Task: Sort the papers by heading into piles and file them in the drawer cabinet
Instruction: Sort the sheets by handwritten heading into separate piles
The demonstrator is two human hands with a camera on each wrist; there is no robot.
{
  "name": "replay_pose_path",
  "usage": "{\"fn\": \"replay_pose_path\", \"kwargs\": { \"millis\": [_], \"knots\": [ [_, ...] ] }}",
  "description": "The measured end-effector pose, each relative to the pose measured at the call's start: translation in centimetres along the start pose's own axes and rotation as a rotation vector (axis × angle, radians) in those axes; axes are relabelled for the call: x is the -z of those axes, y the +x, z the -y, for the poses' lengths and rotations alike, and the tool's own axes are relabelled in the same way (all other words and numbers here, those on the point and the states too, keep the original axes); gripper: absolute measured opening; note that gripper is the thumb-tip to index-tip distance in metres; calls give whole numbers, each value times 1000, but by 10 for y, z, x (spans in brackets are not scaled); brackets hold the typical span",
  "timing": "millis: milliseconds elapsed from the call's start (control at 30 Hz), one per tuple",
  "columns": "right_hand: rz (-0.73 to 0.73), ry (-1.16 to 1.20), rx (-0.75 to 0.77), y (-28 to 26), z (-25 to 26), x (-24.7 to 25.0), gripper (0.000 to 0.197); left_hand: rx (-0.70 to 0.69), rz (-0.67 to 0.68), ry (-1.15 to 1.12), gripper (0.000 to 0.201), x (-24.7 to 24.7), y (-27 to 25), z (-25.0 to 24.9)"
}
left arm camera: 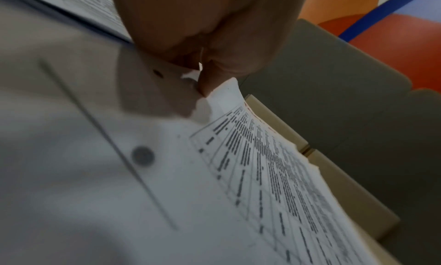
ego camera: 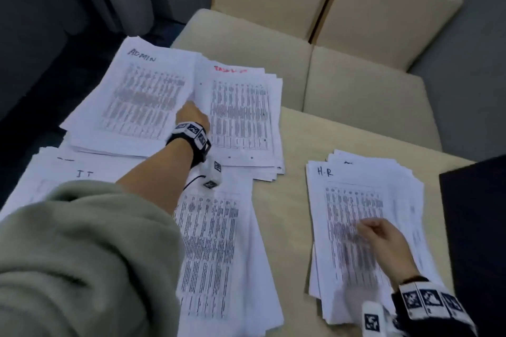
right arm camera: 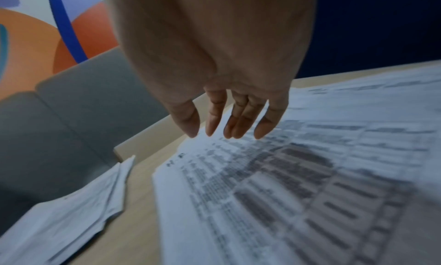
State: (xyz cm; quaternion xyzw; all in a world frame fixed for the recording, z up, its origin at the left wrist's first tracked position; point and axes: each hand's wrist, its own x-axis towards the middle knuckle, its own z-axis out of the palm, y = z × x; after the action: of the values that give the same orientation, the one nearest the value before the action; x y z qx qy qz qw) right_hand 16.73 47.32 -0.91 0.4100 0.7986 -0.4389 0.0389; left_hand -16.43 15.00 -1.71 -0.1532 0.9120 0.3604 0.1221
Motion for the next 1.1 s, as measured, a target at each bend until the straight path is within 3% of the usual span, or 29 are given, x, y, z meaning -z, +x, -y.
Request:
{"fn": "replay_pose_path", "kwargs": {
  "millis": [100, 200, 300, 400, 467, 533, 667, 767, 800, 933, 1100],
  "knots": [
    [-43, -70, -72, 8, -30, 17, 17, -60, -46, 123, 29, -8, 4, -3],
    [-116, -197, -108, 18, -53, 32, 38, -110, -162, 307, 50, -17, -13, -18],
    [-186, -311, -129, 30, -60, 42, 64, -302, -226, 229, 47, -30, -64, -36],
    [-165, -300, -101, 39, -52, 45, 76, -438, 27, 156, 28, -61, -140, -41],
    [-132, -277, -88, 45, -47, 45, 81, -392, 273, 207, 26, -90, -188, -36],
    [-55, -307, -98, 49, -45, 47, 84, -268, 417, 205, 32, -120, -225, -27],
    [88, -391, -100, 51, -47, 57, 79, -98, 393, 81, 30, -158, -263, -11],
    [56, -267, 35, 48, -54, 69, 33, -79, 360, 44, 21, -168, -274, -12],
    [82, -217, 67, 46, -57, 73, 28, -87, 362, 58, 18, -169, -275, -13],
    [183, -121, 24, 38, -69, 88, 43, -133, 375, 150, 25, -172, -277, -17],
    [-94, 144, -28, 34, -90, 115, 20, -113, 330, 116, 32, -170, -279, -15]
  ]
}}
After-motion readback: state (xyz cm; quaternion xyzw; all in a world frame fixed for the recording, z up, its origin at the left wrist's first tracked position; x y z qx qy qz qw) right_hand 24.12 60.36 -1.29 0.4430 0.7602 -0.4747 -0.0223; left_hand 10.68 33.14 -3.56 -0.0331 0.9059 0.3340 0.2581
